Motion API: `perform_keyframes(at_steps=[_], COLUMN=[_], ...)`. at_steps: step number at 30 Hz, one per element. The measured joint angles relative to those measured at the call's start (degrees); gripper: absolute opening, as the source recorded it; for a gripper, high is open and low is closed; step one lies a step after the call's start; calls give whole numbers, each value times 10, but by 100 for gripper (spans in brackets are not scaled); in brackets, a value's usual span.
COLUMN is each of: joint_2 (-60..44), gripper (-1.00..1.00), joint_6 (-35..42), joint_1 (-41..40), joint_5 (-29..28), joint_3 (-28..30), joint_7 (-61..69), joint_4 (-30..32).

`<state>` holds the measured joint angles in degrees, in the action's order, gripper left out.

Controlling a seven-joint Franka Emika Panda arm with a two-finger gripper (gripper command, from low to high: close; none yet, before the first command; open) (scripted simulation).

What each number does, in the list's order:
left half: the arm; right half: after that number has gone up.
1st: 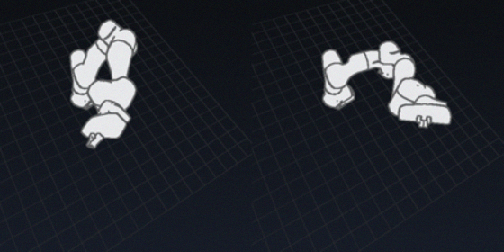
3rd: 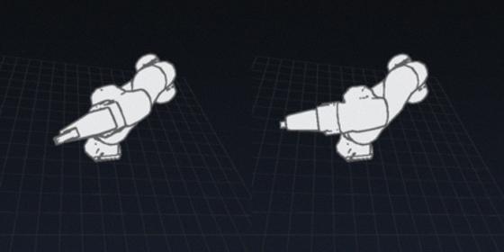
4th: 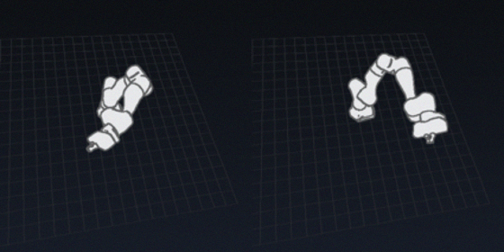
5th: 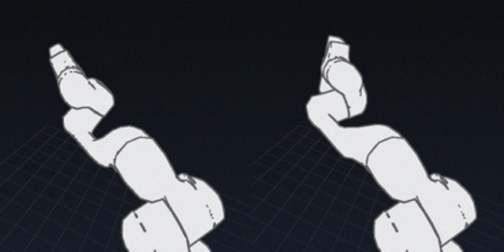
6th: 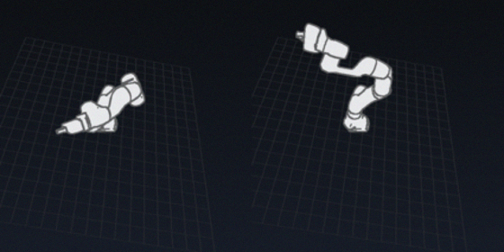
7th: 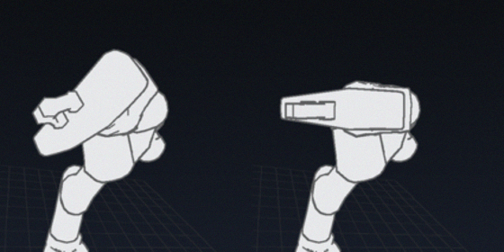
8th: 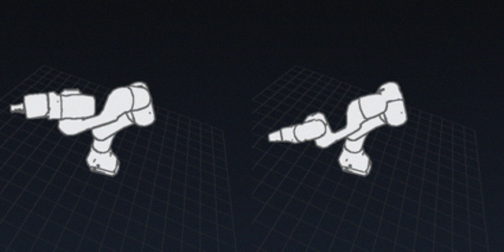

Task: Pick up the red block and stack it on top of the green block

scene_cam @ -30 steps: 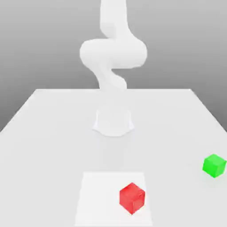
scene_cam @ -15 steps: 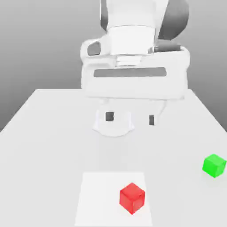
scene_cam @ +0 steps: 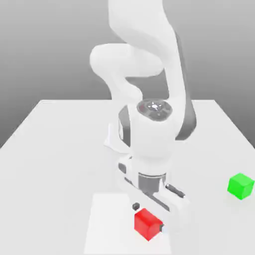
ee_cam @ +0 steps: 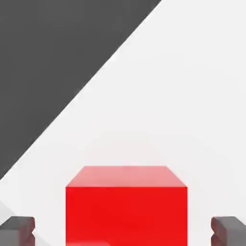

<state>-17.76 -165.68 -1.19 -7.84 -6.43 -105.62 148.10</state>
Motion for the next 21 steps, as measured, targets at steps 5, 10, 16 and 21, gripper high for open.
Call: perform_keyframes(at_steps=[5,10,16,21], joint_2=[-3,87,129,151], gripper=[-100,-100,-100,-100], joint_6=[-4,71,116,143], joint_1=[1,-11,95,227], joint_5=[-2,41,54,60], joint_3=[1,-20,-115,-185], joint_7=[-2,30,10,-15], joint_4=[0,14,12,7])
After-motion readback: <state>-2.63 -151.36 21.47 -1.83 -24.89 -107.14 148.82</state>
